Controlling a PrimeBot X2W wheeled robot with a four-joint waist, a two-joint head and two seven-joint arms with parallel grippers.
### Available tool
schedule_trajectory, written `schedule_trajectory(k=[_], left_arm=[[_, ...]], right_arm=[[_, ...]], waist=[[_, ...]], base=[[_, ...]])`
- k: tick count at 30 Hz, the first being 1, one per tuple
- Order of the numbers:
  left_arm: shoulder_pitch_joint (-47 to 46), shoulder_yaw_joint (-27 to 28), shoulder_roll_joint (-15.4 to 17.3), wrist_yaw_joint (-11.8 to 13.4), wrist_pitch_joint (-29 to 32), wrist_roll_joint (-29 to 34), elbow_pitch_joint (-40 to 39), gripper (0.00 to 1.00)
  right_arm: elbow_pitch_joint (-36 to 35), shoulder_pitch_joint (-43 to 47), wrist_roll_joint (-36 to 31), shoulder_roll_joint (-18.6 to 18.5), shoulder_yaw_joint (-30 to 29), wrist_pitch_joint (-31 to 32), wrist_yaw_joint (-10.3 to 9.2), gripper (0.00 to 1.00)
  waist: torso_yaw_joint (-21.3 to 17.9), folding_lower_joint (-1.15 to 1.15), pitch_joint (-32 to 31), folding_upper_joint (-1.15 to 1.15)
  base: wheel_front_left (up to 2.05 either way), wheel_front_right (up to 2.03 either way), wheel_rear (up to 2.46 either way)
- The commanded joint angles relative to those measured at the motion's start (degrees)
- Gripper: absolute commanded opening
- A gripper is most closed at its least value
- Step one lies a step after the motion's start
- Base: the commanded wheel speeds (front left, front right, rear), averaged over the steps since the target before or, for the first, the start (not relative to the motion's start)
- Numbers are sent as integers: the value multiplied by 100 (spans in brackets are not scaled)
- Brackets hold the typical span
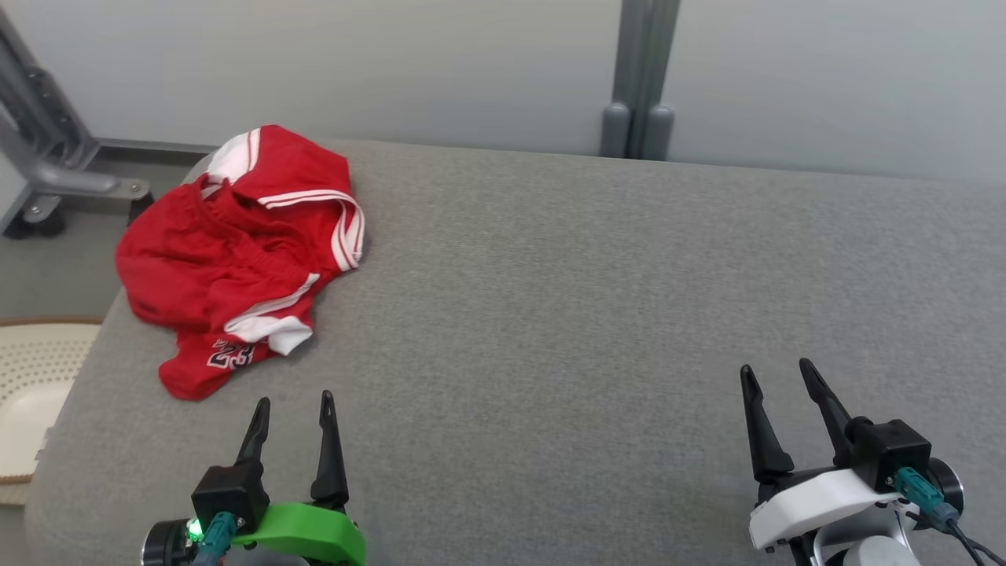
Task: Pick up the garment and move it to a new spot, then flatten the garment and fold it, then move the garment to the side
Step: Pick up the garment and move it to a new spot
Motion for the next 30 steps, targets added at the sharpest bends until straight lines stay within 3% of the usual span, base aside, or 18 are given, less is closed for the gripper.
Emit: schedule_trajectory(k=[1, 11, 21, 26, 30], left_arm=[[-42, 40, 32, -26, -4, 53, -24, 100], [108, 157, 30, -38, -4, 119, -45, 100], [231, 375, 50, -52, -4, 122, -344, 100], [-227, 451, 307, -201, -4, 127, -287, 100], [-962, 545, 728, -341, 133, 200, -327, 100]], right_arm=[[-12, -1, 34, -18, 10, -20, 0, 100], [60, 7, 114, -18, 123, -20, 0, 100], [97, -124, -15, -22, 288, -20, -1, 100], [-13, -4, -66, -17, 196, -19, -1, 100], [-44, 36, -130, -21, 170, -20, -2, 100]], waist=[[727, 0, -27, 0], [1602, 0, -141, 0], [1657, 0, -90, 0], [1584, 0, -61, 0], [1363, 0, -39, 0]], base=[[0, 0, 0], [0, 0, 0], [0, 0, 0], [0, 0, 0], [0, 0, 0]])
